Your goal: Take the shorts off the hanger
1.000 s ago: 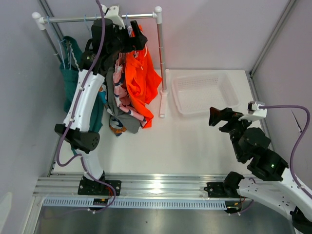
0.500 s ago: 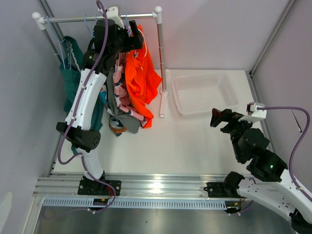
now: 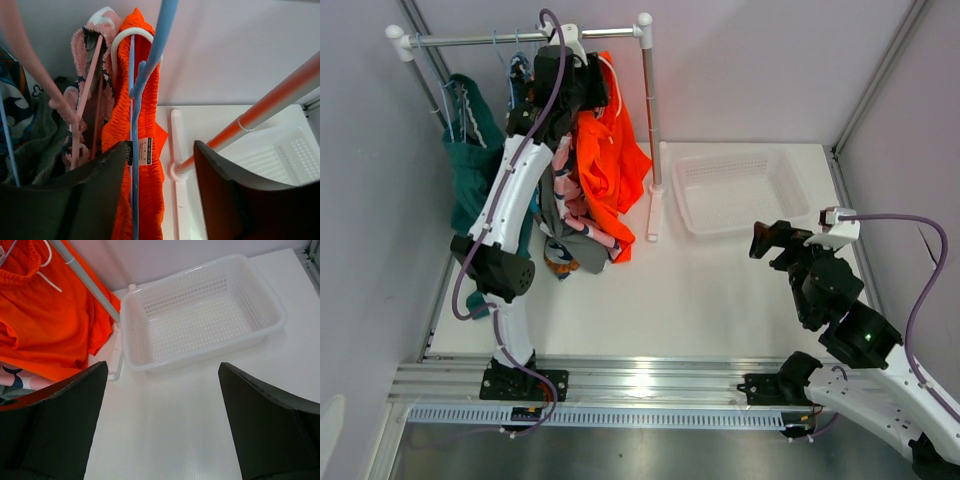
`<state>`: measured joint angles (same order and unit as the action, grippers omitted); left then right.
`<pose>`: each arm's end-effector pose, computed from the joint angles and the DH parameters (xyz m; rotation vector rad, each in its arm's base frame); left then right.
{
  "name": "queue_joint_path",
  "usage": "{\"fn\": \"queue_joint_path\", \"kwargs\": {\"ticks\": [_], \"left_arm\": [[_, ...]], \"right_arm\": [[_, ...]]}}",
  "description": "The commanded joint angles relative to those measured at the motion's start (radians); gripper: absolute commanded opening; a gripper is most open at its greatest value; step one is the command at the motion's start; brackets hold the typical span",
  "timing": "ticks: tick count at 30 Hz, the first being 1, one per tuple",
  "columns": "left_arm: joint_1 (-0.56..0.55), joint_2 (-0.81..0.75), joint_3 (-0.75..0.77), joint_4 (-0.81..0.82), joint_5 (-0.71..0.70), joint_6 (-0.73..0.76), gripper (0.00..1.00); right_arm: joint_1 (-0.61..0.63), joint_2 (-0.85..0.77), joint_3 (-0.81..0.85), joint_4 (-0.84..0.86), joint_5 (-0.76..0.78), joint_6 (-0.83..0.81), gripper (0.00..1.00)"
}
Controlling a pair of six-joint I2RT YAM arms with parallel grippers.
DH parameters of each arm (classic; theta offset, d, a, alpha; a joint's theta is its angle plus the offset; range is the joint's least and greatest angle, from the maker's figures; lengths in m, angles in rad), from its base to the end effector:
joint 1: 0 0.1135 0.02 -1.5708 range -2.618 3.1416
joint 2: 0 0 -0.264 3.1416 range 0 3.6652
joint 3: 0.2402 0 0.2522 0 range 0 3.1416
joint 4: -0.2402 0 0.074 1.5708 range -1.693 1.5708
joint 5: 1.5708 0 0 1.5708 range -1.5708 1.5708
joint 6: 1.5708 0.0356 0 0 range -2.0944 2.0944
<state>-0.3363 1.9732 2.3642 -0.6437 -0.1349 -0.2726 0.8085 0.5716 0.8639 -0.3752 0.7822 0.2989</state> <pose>0.4101 -0.1383 0.4779 -0.0374 1.8316 -0.3069 0.0970 0.0652 0.3761 0.1759 1.6239 0.2035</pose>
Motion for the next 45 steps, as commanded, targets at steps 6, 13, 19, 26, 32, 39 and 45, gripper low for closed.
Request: {"fn": "queue_joint_path", "kwargs": {"ticks": [6,13,19,26,32,39,45], "left_arm": [[-0.006,0.012,0.096,0.087,-0.029,0.035,0.0],[-0.015,-0.03,0.106,0.079,0.058,0.05,0.0],[-0.023,-0.097,0.104,0.053,0.064,0.018,0.0],[-0.076,-0.186,0.032,0.044,0.024,-0.008,0.0],[-0.093,-0.237,-0.008,0.015,-0.012,-0.054,0.0],[-0.093,-0.258,-0.028,0.012,-0.042,-0.051,0.0],[-0.093,-0.296,-0.095,0.019,-0.028,-0.074,0.0]], "right_arm": [[-0.035,0.008,-0.014,0.024,-0.037,0.025,0.99],[-0.04,0.025,0.007,0.042,-0.07,0.023,1.0],[-0.04,0.1,0.095,0.099,-0.249,-0.024,0.99],[0.061,0.446,0.34,0.197,-0.452,-0.05,0.99],[0.193,0.796,0.613,0.203,-0.413,-0.061,1.0],[0.319,1.025,0.77,0.211,-0.342,-0.038,1.0],[0.347,1.128,0.79,0.268,-0.279,-0.001,0.99]]}}
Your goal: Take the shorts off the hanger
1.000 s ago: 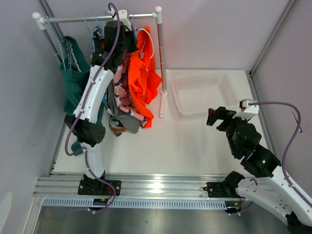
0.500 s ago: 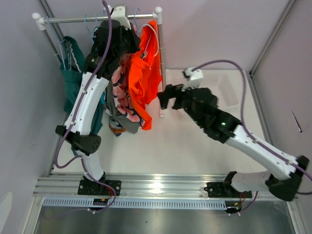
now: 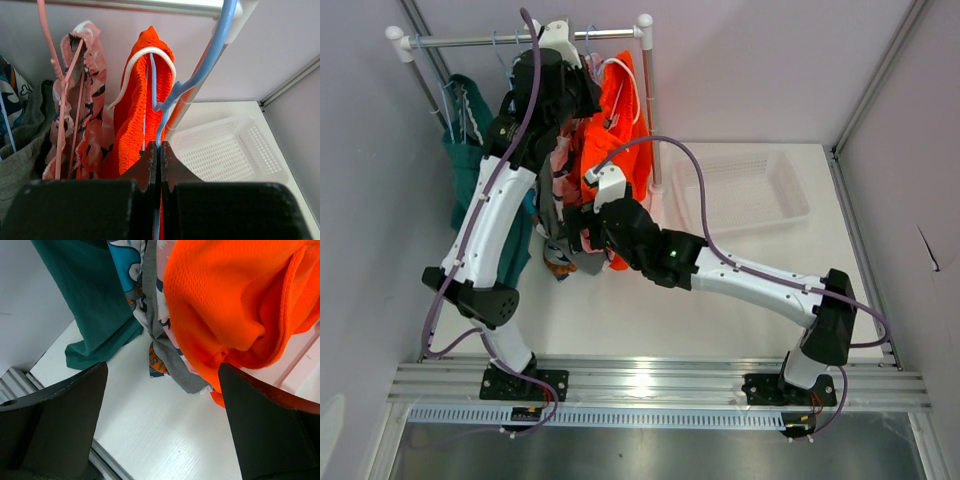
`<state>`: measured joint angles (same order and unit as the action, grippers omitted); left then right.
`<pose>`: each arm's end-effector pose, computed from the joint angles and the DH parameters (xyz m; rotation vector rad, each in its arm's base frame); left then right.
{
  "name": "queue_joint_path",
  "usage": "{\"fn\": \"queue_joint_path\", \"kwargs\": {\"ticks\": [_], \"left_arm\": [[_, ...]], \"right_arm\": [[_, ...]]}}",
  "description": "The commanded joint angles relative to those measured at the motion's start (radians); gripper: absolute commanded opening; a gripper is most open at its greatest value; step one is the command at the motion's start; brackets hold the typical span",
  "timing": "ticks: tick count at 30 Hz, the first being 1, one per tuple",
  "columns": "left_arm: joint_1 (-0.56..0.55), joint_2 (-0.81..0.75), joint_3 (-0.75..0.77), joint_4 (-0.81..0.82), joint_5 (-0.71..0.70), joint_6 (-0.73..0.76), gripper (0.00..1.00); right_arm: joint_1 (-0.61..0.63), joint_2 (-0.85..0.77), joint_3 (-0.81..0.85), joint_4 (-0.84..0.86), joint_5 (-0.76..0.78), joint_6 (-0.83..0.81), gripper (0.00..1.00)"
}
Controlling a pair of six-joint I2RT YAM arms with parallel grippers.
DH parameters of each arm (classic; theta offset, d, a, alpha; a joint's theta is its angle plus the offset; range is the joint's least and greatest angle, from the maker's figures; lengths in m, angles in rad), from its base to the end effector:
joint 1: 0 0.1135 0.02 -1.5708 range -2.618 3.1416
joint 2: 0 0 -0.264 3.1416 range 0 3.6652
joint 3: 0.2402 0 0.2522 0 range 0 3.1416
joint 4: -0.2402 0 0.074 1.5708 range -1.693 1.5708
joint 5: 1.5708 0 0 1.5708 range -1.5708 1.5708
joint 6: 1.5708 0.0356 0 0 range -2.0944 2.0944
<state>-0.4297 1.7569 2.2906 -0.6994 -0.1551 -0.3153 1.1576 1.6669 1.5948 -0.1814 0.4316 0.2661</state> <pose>0.3267 -0.1437 0.5312 -0.0149 1.7522 -0.4122 0.1730 0.3575 0.3918 -0.5056 1.7736 0.6175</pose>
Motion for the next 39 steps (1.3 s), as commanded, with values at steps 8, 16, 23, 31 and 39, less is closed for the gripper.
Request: {"fn": "queue_joint_path", "kwargs": {"ticks": [8,16,23,31,39], "left_arm": [[0.0,-0.195,-0.089,0.071,-0.009,-0.042,0.0],[0.002,-0.228,-0.083,0.063,-0.027,-0.033,0.0],[0.002,-0.201,-0.042,0.097,-0.099,0.01,0.0],[0.003,-0.126,0.107,0.066,-0.118,0.036,0.0],[0.002,-0.206,0.086,-0.043,-0.02,-0.03,0.0]], "right_arm": [[-0.007,0.122,0.094,0.158,0.309,-0.022,0.94],[0.001,0.108,0.061,0.122,0.38,0.008,0.0],[0.143,-0.086,-0.202,0.082,0.449,0.127,0.0],[0.295,-0.208,-0.326,-0.052,0.593,0.257,0.0],[0.185,-0.204,-0.297,0.118,0.598,0.046,0.0]]}}
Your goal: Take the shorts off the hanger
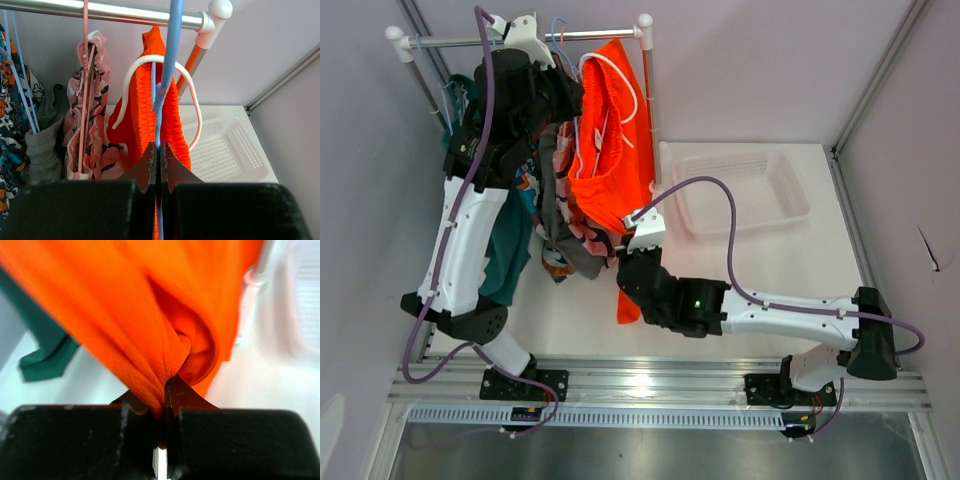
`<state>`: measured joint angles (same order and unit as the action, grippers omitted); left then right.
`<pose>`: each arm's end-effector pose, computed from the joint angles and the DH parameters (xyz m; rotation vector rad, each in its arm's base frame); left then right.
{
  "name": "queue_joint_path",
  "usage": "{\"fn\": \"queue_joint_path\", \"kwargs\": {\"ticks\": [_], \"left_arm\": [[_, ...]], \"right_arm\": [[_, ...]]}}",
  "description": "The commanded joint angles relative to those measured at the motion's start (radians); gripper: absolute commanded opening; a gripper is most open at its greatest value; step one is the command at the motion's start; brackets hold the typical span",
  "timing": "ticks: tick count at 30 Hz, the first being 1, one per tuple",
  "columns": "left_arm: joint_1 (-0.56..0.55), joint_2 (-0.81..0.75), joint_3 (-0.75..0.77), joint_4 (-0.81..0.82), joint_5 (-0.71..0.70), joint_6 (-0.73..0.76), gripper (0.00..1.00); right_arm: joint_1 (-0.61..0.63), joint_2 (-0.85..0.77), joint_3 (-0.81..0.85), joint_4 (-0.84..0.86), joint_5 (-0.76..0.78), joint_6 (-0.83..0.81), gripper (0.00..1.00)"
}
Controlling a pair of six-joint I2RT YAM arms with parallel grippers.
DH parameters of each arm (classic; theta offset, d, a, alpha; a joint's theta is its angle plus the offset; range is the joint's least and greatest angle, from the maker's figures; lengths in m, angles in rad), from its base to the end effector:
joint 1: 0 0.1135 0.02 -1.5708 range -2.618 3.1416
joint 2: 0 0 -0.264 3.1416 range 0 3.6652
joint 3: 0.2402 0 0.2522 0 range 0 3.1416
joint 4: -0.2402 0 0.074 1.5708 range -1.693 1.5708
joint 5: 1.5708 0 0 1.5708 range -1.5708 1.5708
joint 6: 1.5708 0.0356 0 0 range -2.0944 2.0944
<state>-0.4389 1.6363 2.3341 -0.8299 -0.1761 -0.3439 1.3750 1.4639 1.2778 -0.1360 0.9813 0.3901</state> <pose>0.2693 -0.1195 0.5659 -0.0510 1.7190 -0.4330 0.0937 0.3205 0.3599 -0.2196 1.7475 0.3569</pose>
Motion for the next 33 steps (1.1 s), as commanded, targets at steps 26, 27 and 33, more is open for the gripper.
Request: {"fn": "queue_joint_path", "kwargs": {"ticks": [26,27,33], "left_arm": [[0.091,-0.398,-0.471,0.118,0.325,-0.158,0.0],[0.088,-0.459,-0.502,0.123,0.331,-0.158,0.0],[0.077,-0.604,-0.656,0.103,0.314,-0.142,0.0]], "right_arm": [[-0.241,0.161,0.313,0.108,-0.047,-0.189,0.0],[-0.266,0.162,0.403,0.107,-0.05,-0.242,0.0],[-0.421,0.105,0.567,0.223,-0.131,-0.382,0.0]]}}
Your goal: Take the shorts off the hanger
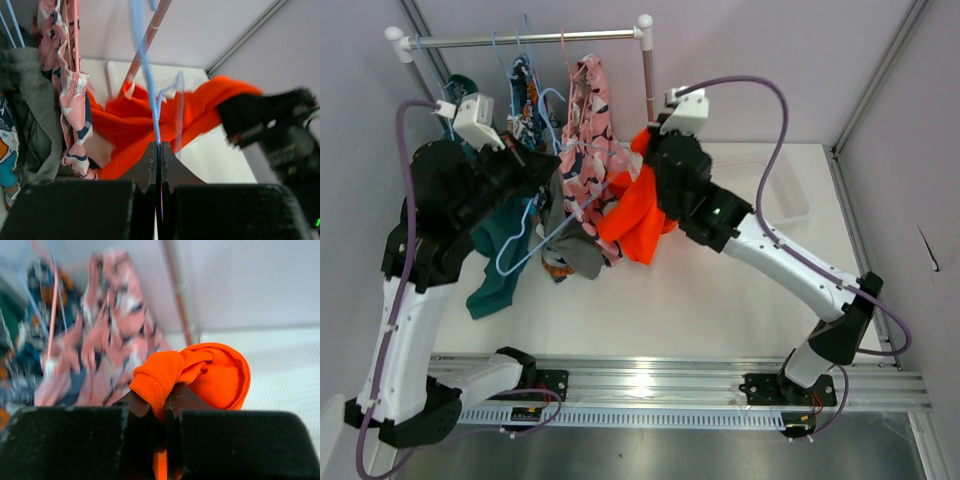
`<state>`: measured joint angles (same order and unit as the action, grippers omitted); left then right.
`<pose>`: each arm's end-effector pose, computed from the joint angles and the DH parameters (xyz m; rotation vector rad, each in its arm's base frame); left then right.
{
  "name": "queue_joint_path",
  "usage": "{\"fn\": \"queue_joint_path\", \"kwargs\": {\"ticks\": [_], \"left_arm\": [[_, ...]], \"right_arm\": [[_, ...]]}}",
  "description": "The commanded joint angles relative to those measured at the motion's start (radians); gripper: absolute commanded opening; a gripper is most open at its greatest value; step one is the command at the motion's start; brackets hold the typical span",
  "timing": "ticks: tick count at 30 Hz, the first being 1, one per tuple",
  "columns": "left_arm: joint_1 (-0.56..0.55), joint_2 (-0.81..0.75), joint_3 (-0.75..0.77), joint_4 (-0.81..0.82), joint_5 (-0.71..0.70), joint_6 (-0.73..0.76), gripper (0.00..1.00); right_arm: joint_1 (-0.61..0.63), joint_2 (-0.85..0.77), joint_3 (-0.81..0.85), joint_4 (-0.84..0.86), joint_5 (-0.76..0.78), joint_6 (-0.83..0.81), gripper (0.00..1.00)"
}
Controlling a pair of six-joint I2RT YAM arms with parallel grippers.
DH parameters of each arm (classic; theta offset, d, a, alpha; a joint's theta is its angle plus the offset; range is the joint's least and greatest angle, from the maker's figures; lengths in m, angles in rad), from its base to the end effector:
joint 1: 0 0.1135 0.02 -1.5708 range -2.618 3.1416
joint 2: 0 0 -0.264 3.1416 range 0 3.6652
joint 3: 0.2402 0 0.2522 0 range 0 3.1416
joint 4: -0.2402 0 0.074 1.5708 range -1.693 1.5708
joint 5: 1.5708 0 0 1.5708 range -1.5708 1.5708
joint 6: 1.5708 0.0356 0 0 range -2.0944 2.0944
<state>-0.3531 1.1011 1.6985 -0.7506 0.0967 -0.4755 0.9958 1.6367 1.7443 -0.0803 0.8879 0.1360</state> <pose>0.1653 -0.0646 0.5196 -0.0350 1.7733 -0.6902 0.2249 0.2962 0.4655 0.0385 1.5568 0.2092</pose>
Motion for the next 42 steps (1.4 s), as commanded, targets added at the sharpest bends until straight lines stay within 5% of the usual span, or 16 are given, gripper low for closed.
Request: {"fn": "queue_joint_path", "kwargs": {"ticks": [1,8,13,23,28,31,33,35,36,42], "left_arm": [[-0.01,-0.076,-0.037,0.03,0.037,-0.009,0.0],[-0.023,-0.135,-0.192,0.108,0.061,-0.022,0.0],[-0.033,-0.161,-0.264,0.126,0.057,-0.009,0.0],[-0.041,-0.136,-0.261,0.134,0.002,0.031,0.0],[-0.053,-0.081,-0.22,0.148,-0.04,0.046,0.0],[-0.055,-0.038,-0.152,0.143,-0.09,0.074,0.0],[-0.055,0.015,-0.091,0.157,-0.133,0.084,0.0],[-0.055,0.087,-0.028,0.158,-0.156,0.103,0.0],[-0.055,0.114,0.024,0.149,-0.178,0.11,0.0],[-0.055,0.325,0.26,0.126,-0.21,0.126,0.0]], "right_arm": [[-0.061,-0.066,0.166,0.181,-0.064,-0.174,0.0],[-0.291,0.141,0.649,0.09,-0.181,-0.274,0.0],[-0.488,0.268,0.781,0.112,-0.299,-0.242,0.0],[-0.738,0.342,0.589,0.27,-0.453,-0.063,0.0],[-0.766,0.397,0.543,0.26,-0.497,-0.026,0.0],[-0.755,0.318,0.384,0.29,-0.48,0.011,0.0],[-0.741,0.193,0.117,0.348,-0.466,0.059,0.0],[-0.737,0.103,-0.134,0.419,-0.493,0.115,0.58],[-0.735,0.025,-0.2,0.427,-0.547,0.135,0.99],[-0.688,-0.251,-0.62,0.364,-0.558,0.212,0.99]]}}
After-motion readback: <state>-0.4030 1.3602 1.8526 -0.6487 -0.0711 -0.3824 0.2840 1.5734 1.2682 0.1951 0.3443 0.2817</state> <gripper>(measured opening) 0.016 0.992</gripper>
